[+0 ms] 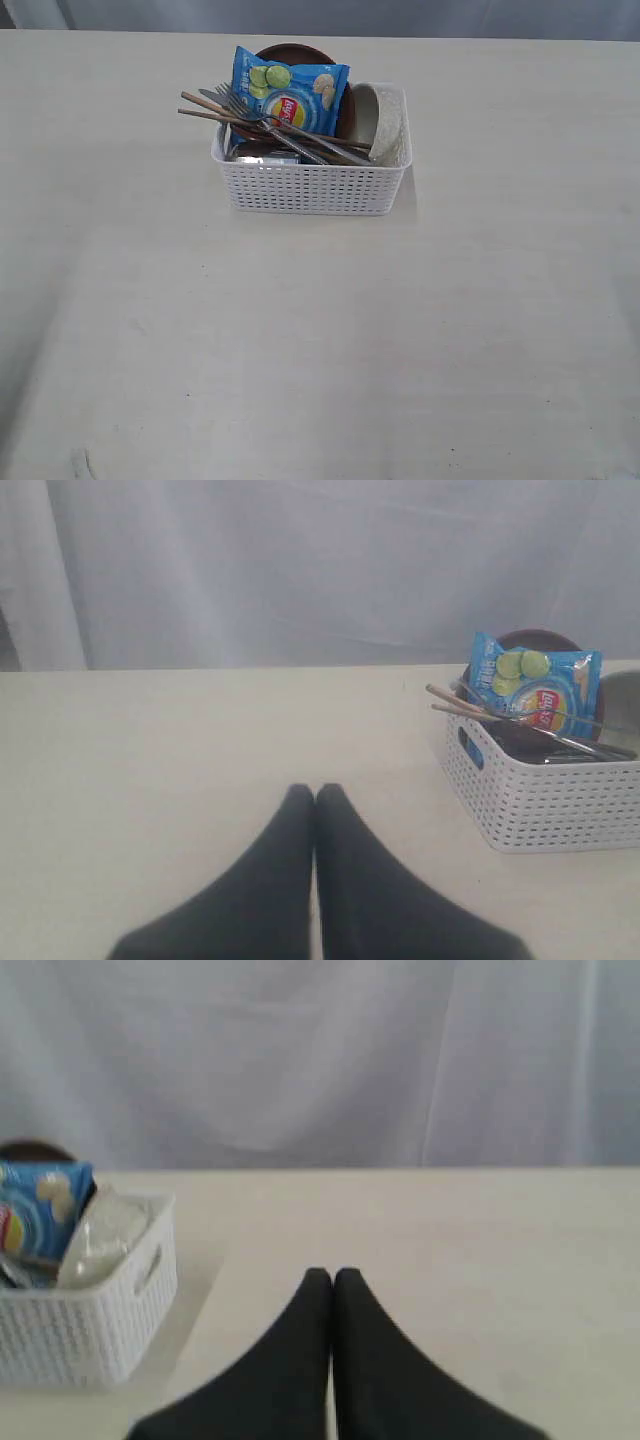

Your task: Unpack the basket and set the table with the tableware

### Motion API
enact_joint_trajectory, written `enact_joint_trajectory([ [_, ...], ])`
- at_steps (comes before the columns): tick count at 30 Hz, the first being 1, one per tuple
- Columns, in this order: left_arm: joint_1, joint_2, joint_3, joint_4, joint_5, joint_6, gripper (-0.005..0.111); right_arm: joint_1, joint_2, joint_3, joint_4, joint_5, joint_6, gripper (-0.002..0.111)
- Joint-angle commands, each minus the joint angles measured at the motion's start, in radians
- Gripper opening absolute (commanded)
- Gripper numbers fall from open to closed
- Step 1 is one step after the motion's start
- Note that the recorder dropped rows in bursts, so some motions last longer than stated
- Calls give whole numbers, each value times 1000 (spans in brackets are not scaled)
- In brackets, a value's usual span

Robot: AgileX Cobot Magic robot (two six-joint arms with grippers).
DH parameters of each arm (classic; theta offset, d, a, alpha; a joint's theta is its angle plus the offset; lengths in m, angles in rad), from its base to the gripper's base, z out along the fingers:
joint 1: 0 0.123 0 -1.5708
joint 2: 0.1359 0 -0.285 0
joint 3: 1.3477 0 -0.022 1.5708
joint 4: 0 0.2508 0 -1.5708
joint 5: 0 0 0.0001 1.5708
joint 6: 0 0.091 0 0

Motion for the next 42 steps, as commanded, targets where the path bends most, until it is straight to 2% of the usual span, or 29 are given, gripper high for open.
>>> enact_joint_trajectory([
  [1,-1,-4,3,-3,-12,0,0,-5,-4,3,19,-213,6,0],
  [11,-1,-4,3,-3,-12,0,0,-5,-4,3,19,-361,6,0],
  [16,-1,-4,3,-3,-12,0,0,-5,-4,3,28,-504,60,0],
  [17,-1,-4,3,-3,-12,0,0,-5,-4,-16,34,-407,129,0],
  [19,-1,-4,3,-3,-12,0,0,-5,-4,-95,34,-235,133,0],
  [22,-1,-4,3,-3,-12,0,0,-5,93,-220,30,-108,72,0],
  [27,-1,-4,3,-3,-12,0,0,-3,524,-511,30,40,-29,0],
  [29,-1,-4,3,-3,-12,0,0,-3,723,-624,40,245,-80,0],
  [30,-1,-4,3,-3,-12,0,0,-3,858,-687,72,410,-117,0],
  [33,-1,-4,3,-3,-12,0,0,-3,1049,-756,203,613,-124,0],
  [37,-1,-4,3,-3,-12,0,0,-3,1237,-811,369,770,-137,0],
  [42,-1,-4,3,-3,-12,0,0,-3,1390,-842,434,774,-174,0],
])
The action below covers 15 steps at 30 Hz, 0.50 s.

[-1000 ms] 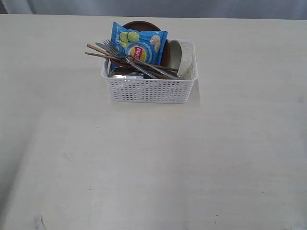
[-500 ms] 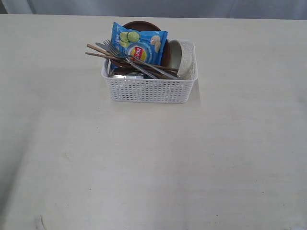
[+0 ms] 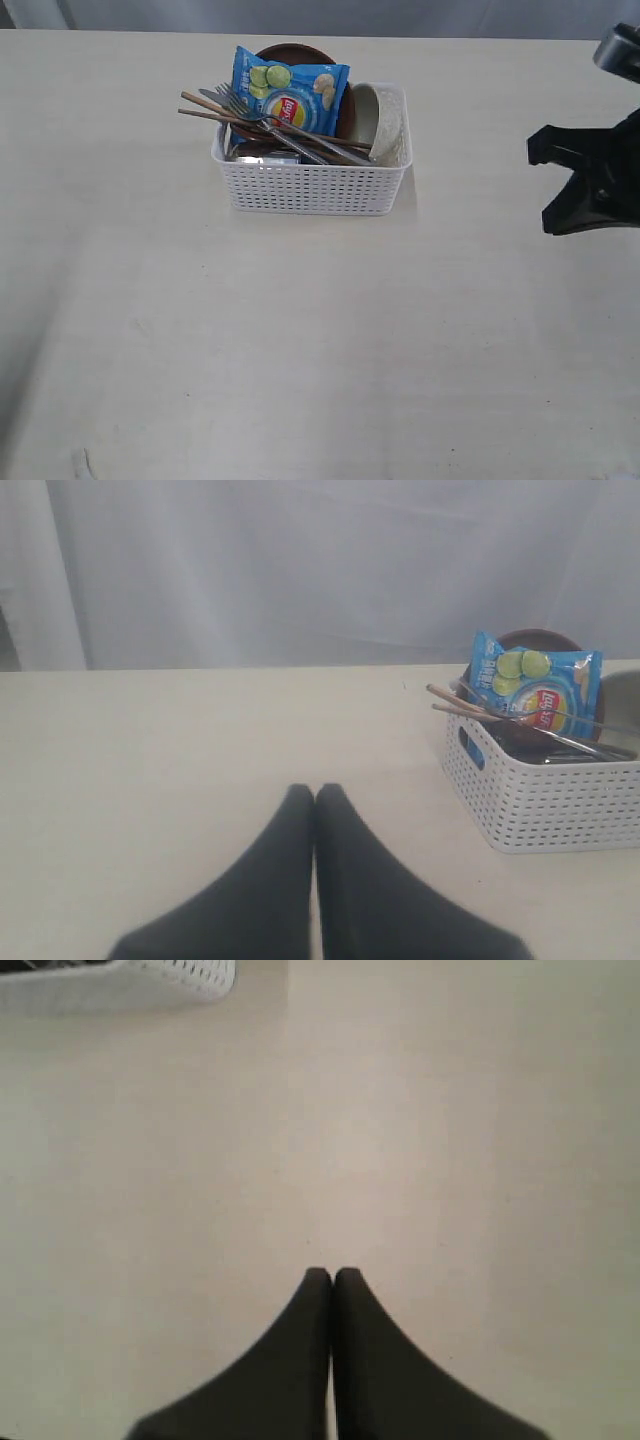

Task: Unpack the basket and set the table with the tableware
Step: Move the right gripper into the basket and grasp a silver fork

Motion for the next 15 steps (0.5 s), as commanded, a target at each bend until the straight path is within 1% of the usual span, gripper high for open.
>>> enact_joint_trajectory([
  [1,-1,-4,3,-3,-12,0,0,-3,100,-33,65,3,-47,0],
  [6,-1,-4,3,-3,-12,0,0,-3,165,-42,187,-12,-47,0],
  [11,-1,-4,3,-3,-12,0,0,-3,201,-42,314,-163,-52,0],
  [13,-1,-4,3,-3,-12,0,0,-3,201,-42,355,-211,-86,0],
  [15,-1,-4,3,-3,-12,0,0,-3,199,-55,388,-243,-163,0],
])
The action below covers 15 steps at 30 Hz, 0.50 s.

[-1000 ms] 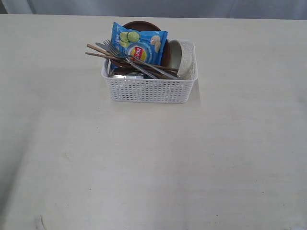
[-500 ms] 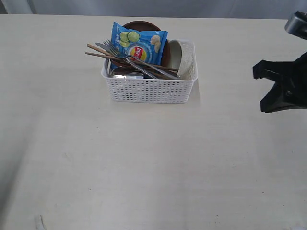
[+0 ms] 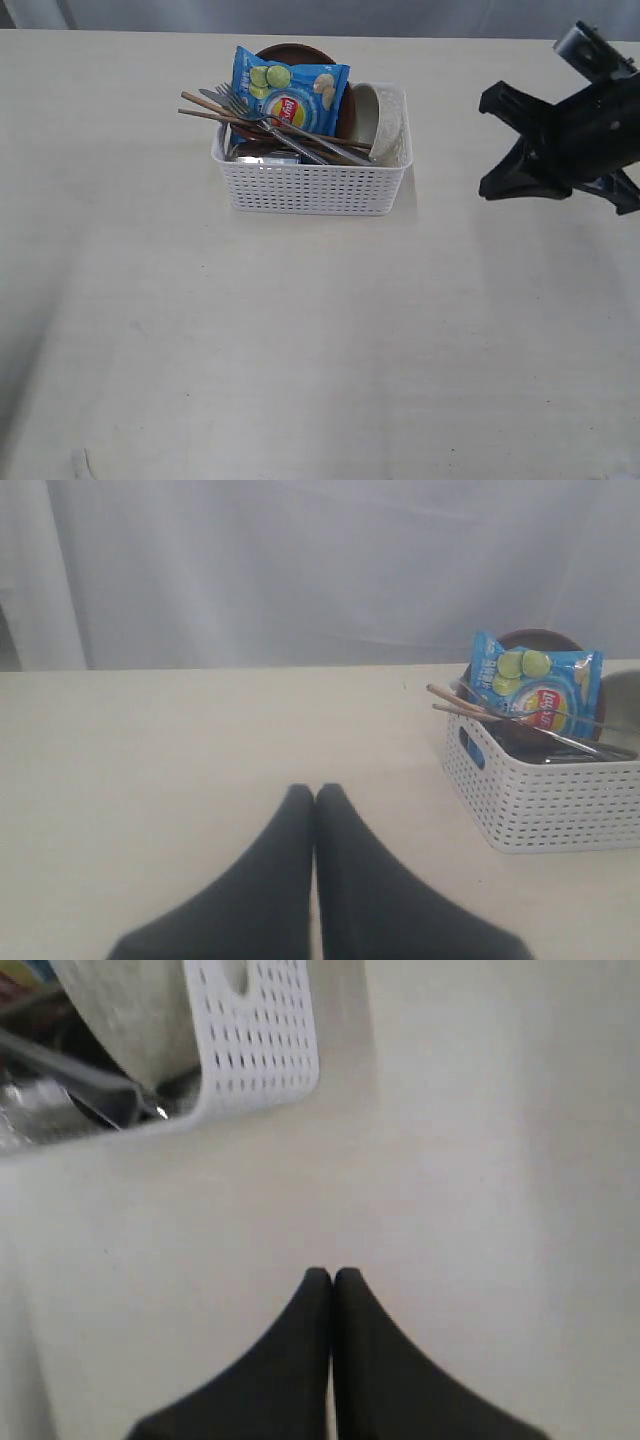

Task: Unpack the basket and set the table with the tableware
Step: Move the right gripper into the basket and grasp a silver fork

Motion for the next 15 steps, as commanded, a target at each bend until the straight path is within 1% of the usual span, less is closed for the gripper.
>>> enact_joint_trajectory([
  [1,-1,-4,3,-3,-12,0,0,-3,-1,-34,81,-84,-149,0],
  [5,-1,-4,3,-3,-12,0,0,7,-1,-116,85,-62,-279,0],
  [8,-1,-4,3,-3,-12,0,0,39,-1,-223,60,-2,-381,0],
  [11,-1,-4,3,-3,-12,0,0,111,8,-344,-58,27,-387,0],
  [15,-1,-4,3,-3,-12,0,0,260,52,-500,-314,43,-357,0],
])
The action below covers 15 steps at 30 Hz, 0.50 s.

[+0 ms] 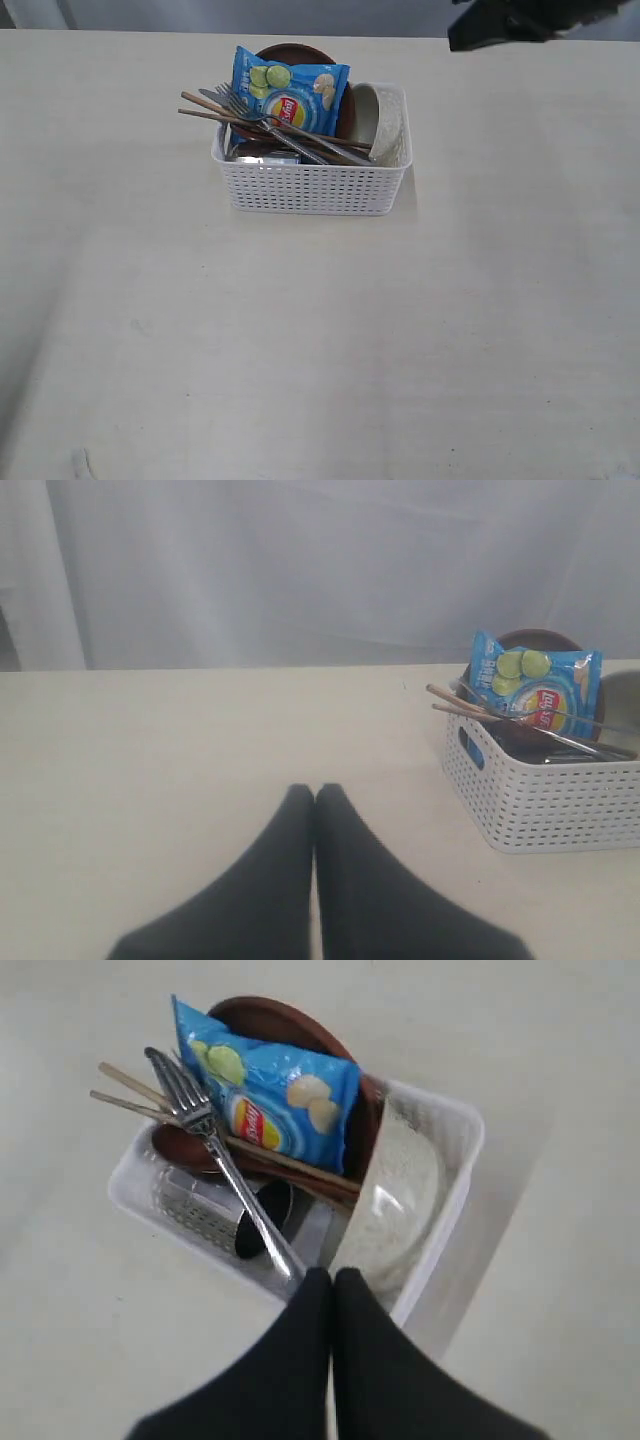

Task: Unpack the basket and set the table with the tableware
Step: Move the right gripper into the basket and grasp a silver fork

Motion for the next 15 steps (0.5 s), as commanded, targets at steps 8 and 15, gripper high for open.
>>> enact_joint_trajectory([
  [8,-1,-4,3,-3,-12,0,0,334,192,-301,-546,80,134,0],
  [15,-1,-4,3,-3,-12,0,0,357,332,-393,-546,145,214,0],
])
